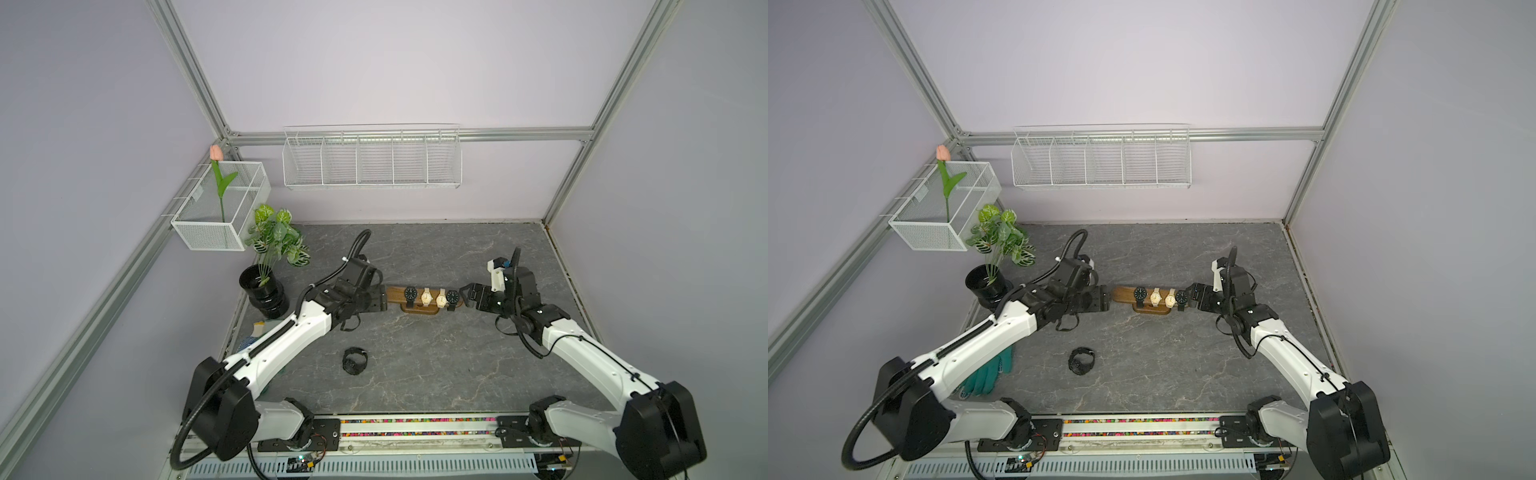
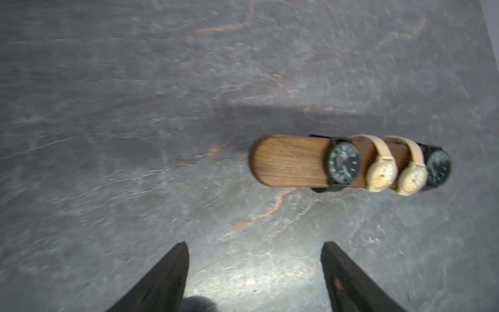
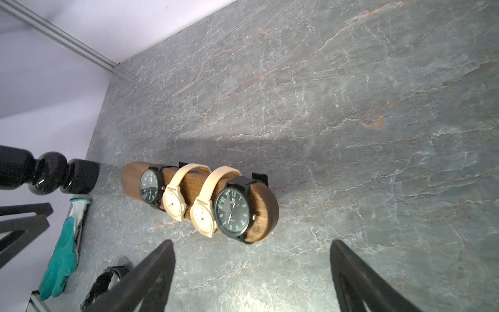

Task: Place watch on stand
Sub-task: Place the watch on the stand, then pick up the watch at the center of the board.

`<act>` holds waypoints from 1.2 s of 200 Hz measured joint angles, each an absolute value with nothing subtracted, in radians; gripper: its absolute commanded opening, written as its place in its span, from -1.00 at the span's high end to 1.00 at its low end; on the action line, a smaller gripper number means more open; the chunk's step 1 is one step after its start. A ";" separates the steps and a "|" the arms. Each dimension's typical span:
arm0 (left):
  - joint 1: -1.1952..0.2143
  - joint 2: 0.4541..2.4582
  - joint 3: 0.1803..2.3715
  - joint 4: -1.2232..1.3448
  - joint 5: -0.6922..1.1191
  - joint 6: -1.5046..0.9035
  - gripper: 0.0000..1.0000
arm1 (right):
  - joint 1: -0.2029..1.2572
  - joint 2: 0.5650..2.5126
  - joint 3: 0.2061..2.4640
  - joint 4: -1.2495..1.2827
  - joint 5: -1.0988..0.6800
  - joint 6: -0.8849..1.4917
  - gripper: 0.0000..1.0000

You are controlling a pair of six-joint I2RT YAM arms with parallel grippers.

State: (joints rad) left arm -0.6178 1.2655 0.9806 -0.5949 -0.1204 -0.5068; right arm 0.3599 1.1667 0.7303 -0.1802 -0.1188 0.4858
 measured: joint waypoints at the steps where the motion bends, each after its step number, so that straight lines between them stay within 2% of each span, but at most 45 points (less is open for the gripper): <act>1: -0.615 1.257 0.973 -0.595 -0.125 -0.509 -0.63 | 0.365 1.165 0.731 -0.186 -0.116 0.485 -0.77; 19: -0.581 1.141 0.882 -0.587 -0.181 -0.535 -0.70 | 0.458 1.150 0.743 -0.242 -0.076 0.458 -0.77; 44: -0.512 0.986 0.778 -0.576 -0.252 -0.587 -0.92 | 0.643 1.149 0.787 -0.296 -0.018 0.446 -0.77; 69: -0.448 0.839 0.710 -0.574 -0.305 -0.630 -0.94 | 0.810 1.217 0.881 -0.326 0.030 0.445 -0.77; 110: -0.421 0.647 0.630 -0.578 -0.390 -0.679 -0.98 | 1.012 1.465 1.024 -0.327 0.062 0.448 -0.77; 150: -0.419 0.492 0.545 -0.590 -0.453 -0.737 -1.00 | 1.102 1.674 1.169 -0.380 0.072 0.452 -0.78; 189: -0.419 0.388 0.503 -0.619 -0.495 -0.770 -1.00 | 1.130 1.828 1.316 -0.426 0.073 0.466 -0.82; 240: -0.419 0.291 0.479 -0.657 -0.536 -0.778 -1.00 | 1.135 1.954 1.420 -0.495 0.074 0.466 -0.97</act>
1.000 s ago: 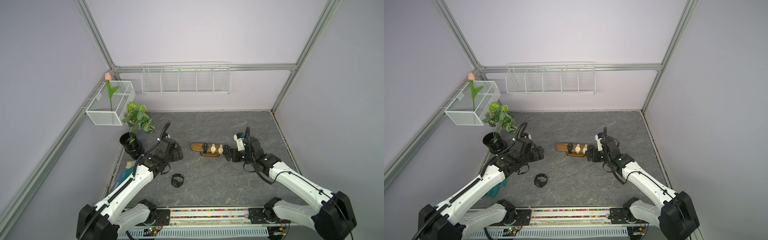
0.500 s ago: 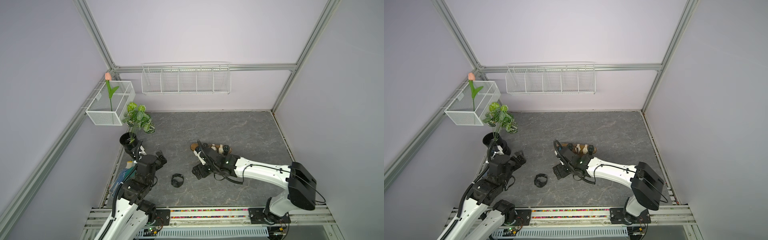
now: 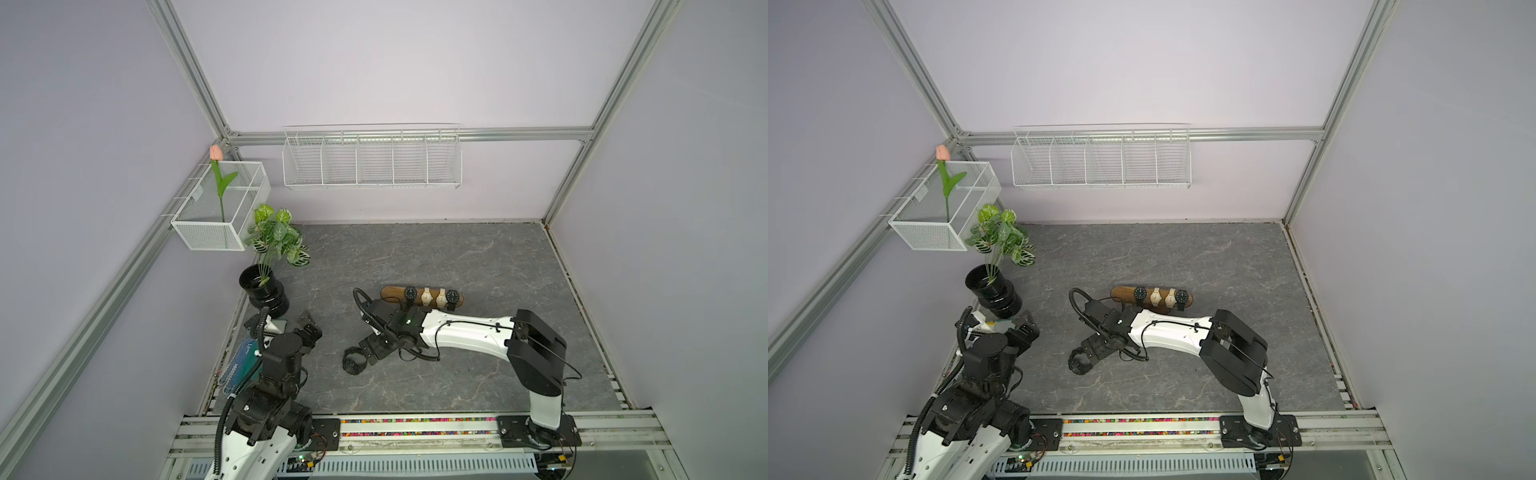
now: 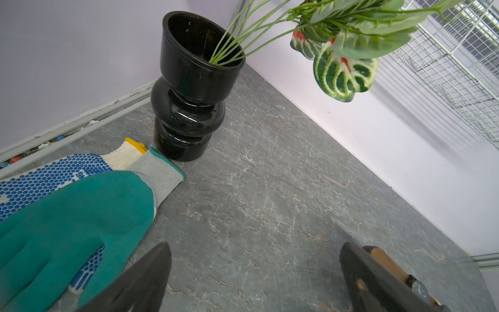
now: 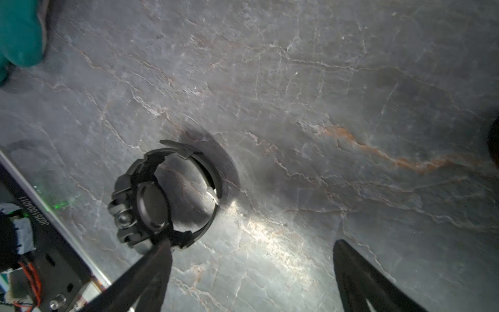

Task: Place watch on stand
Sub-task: Pick up the watch at the center of the board.

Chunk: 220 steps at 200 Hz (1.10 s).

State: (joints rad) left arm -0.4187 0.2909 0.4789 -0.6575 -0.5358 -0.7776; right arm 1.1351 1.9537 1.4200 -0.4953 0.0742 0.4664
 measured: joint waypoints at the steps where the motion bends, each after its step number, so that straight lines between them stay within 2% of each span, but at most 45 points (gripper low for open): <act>1: -0.419 0.290 0.479 -0.658 -0.536 -0.778 -1.00 | 1.135 1.955 1.421 -0.496 0.075 0.467 -0.98; 4: -0.419 0.287 0.477 -0.661 -0.538 -0.778 -1.00 | 1.135 1.959 1.425 -0.501 0.075 0.466 -1.00; 22: -0.419 0.275 0.473 -0.672 -0.547 -0.778 -1.00 | 1.135 1.983 1.457 -0.527 0.074 0.461 -0.80; 49: -0.419 0.268 0.471 -0.679 -0.555 -0.778 -1.00 | 1.139 2.009 1.497 -0.554 0.073 0.458 -0.65; 155: -0.419 0.266 0.453 -0.679 -0.576 -0.777 -0.99 | 1.155 2.083 1.556 -0.596 0.055 0.443 -0.45; 188: -0.419 0.266 0.453 -0.679 -0.576 -0.777 -1.00 | 1.155 2.135 1.604 -0.620 0.055 0.430 -0.23; 220: -0.419 0.266 0.452 -0.679 -0.575 -0.777 -0.99 | 1.155 2.171 1.645 -0.622 0.051 0.415 0.09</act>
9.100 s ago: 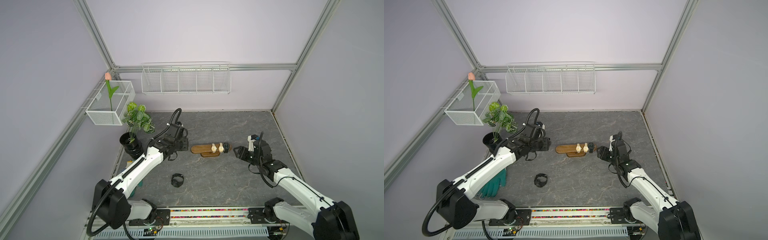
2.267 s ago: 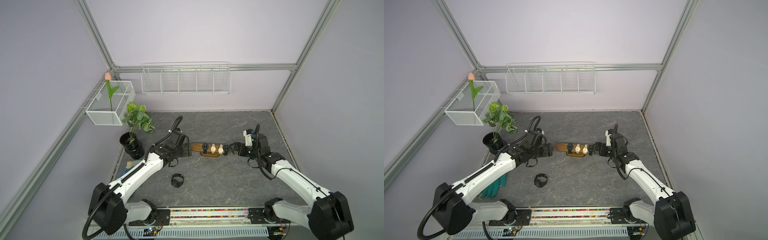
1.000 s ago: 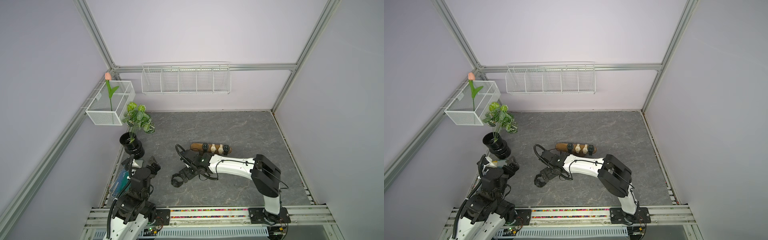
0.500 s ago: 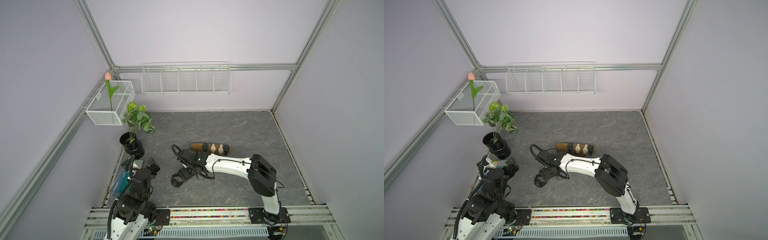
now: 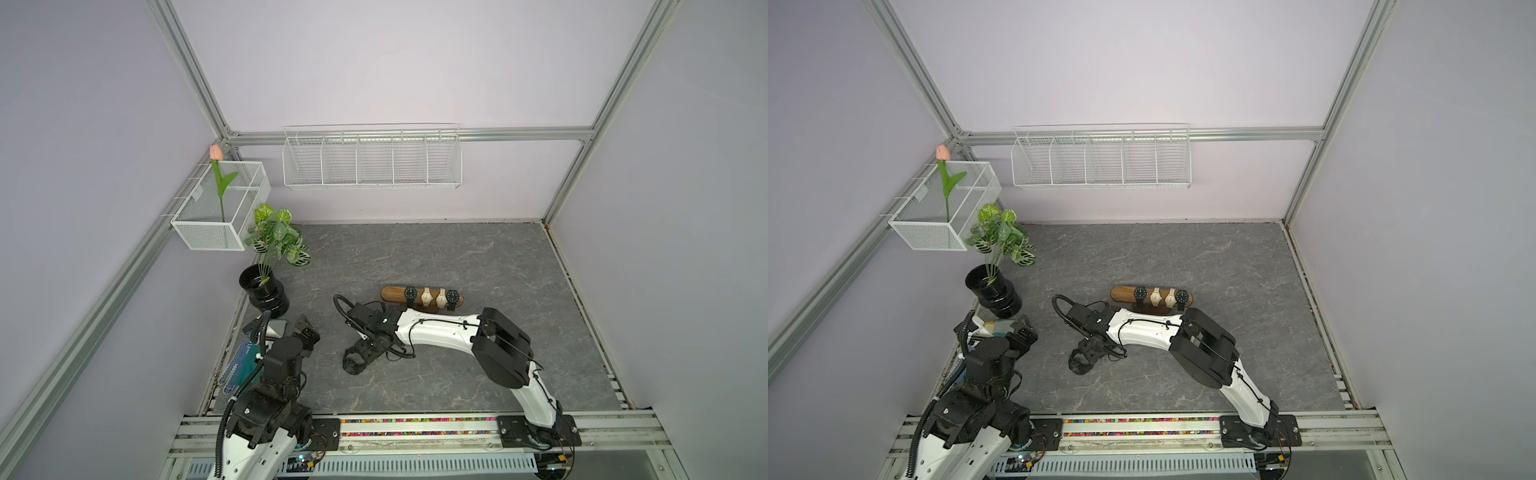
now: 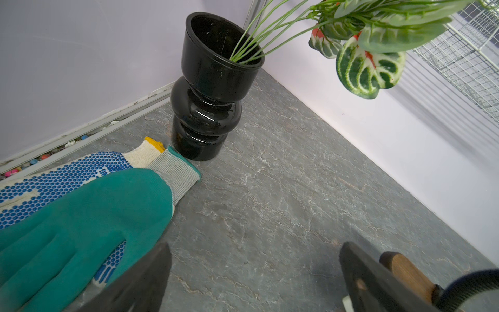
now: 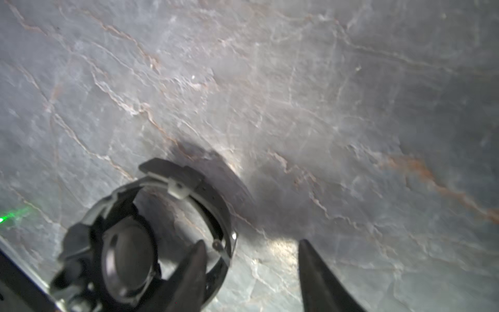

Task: Place watch on stand
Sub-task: Pick up the watch at the center of the board.

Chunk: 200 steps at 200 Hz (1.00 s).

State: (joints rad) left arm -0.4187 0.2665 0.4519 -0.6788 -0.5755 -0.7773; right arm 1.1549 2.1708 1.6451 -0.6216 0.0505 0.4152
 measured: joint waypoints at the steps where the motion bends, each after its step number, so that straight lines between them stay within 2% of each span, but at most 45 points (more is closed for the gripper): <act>1: -0.419 0.266 0.452 -0.679 -0.576 -0.777 -0.99 | 1.155 2.172 1.645 -0.622 0.051 0.413 0.10; 45: -0.419 0.266 0.451 -0.678 -0.572 -0.777 -0.99 | 1.155 2.187 1.646 -0.616 0.026 0.410 0.63; 88: -0.419 0.297 0.451 -0.643 -0.524 -0.770 -1.00 | 1.127 2.095 1.489 -0.509 -0.002 0.435 0.69; 126: -0.419 0.379 0.451 -0.569 -0.441 -0.747 -0.99 | 1.029 1.913 1.297 -0.409 -0.035 0.491 0.77; 200: -0.419 0.629 0.471 -0.369 -0.192 -0.671 -1.00 | 0.892 1.552 1.105 -0.268 -0.045 0.554 0.82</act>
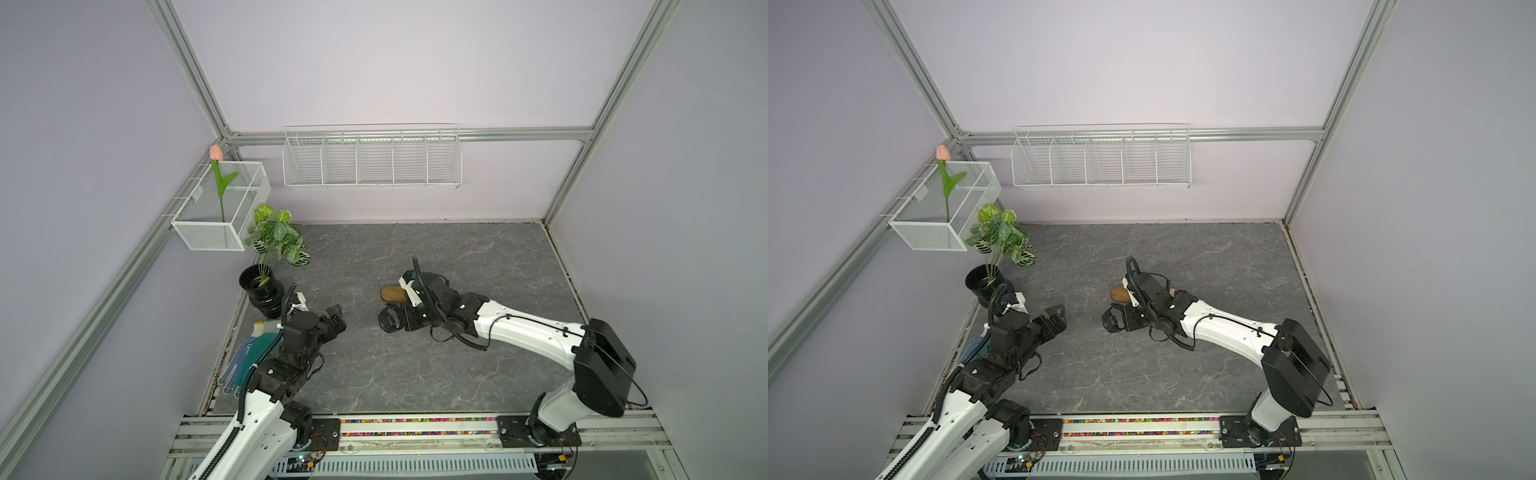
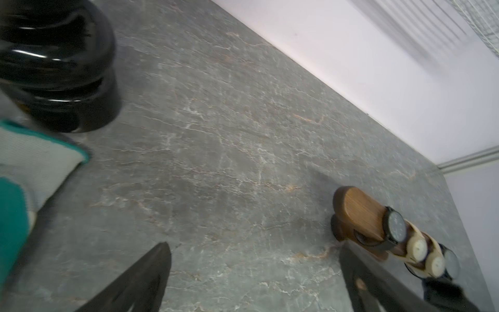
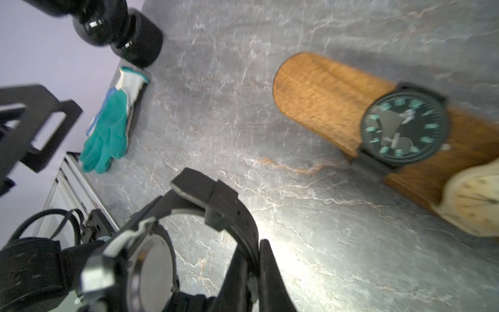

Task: Place watch on stand
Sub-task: Pick up the watch at the center of the board.

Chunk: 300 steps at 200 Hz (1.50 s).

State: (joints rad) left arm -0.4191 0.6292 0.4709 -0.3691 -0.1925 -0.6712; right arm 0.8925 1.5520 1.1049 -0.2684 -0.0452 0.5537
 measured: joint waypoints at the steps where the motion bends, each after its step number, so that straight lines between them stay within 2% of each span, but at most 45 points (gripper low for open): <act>1: -0.419 0.631 0.472 -0.368 -0.190 -0.670 -1.00 | 0.890 1.547 1.103 -0.267 -0.045 0.554 0.82; 31: -0.451 0.692 0.532 -0.283 -0.081 -0.628 -1.00 | 0.841 1.465 1.048 -0.233 -0.038 0.554 0.80; 69: -0.677 0.764 0.567 -0.147 -0.039 -0.552 -0.95 | 0.806 1.402 0.990 -0.203 -0.023 0.559 0.80; 105: -0.773 0.835 0.568 -0.033 -0.004 -0.517 -0.90 | 0.804 1.351 0.952 -0.163 -0.012 0.559 0.79; 223: -0.793 0.991 0.569 0.168 0.166 -0.503 -0.69 | 0.841 1.330 0.920 -0.087 0.079 0.513 0.79; 252: -0.794 1.006 0.571 0.168 0.174 -0.510 -0.58 | 0.868 1.329 0.920 -0.074 0.108 0.497 0.79; 280: -0.794 1.011 0.578 0.170 0.176 -0.514 -0.33 | 0.883 1.329 0.920 -0.062 0.124 0.487 0.78; 300: -0.795 1.022 0.582 0.177 0.182 -0.514 -0.24 | 0.890 1.328 0.920 -0.060 0.140 0.478 0.77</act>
